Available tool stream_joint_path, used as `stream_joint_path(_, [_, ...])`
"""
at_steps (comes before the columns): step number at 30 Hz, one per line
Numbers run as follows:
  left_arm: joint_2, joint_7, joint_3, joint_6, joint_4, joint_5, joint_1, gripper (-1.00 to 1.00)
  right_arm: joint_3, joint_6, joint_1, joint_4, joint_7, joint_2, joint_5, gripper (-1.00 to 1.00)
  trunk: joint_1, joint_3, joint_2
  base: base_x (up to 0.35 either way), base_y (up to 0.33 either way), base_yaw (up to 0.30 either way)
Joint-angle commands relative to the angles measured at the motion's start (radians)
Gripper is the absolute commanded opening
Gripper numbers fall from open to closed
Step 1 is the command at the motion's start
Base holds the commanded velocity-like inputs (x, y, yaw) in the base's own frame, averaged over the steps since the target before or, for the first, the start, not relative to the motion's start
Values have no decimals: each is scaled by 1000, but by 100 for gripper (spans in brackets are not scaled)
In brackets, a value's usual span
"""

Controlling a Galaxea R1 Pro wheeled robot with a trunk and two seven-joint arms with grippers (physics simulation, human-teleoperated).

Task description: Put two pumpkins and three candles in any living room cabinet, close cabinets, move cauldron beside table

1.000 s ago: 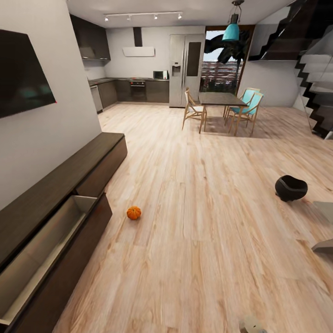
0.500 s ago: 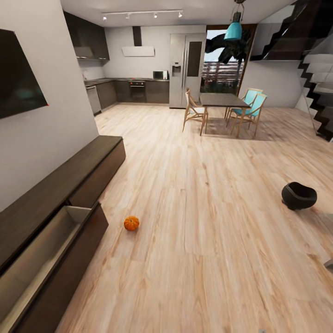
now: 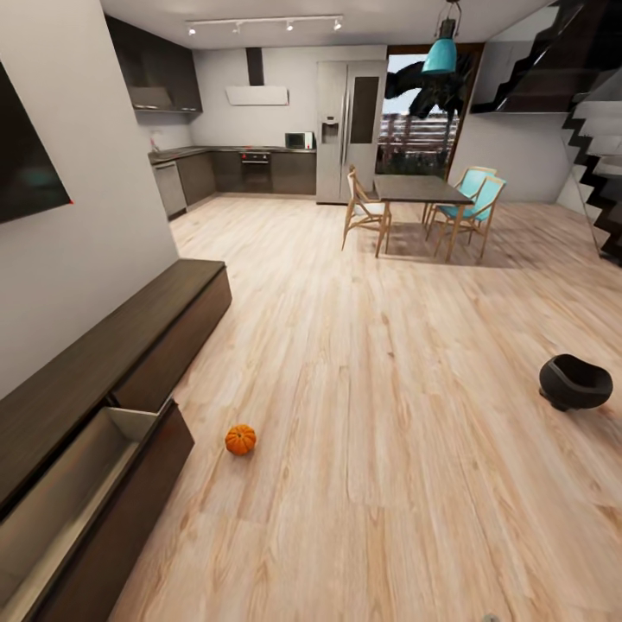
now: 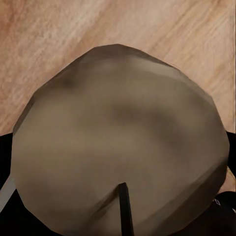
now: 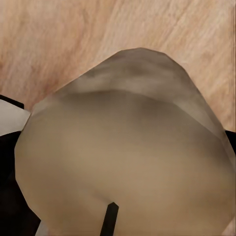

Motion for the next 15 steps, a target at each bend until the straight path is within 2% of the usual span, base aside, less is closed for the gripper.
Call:
stream_joint_path(1, [1,5,-7,4,-3,7,0,-100,-8,1,0,-1,4,0,7,-100,1,-1,0,337,0,0])
stream_joint_path(15, [1,6,-7,4,-3,8,0,-100,-8,2,0,0,3,0,8,-100,1,-1,0,337,0,0])
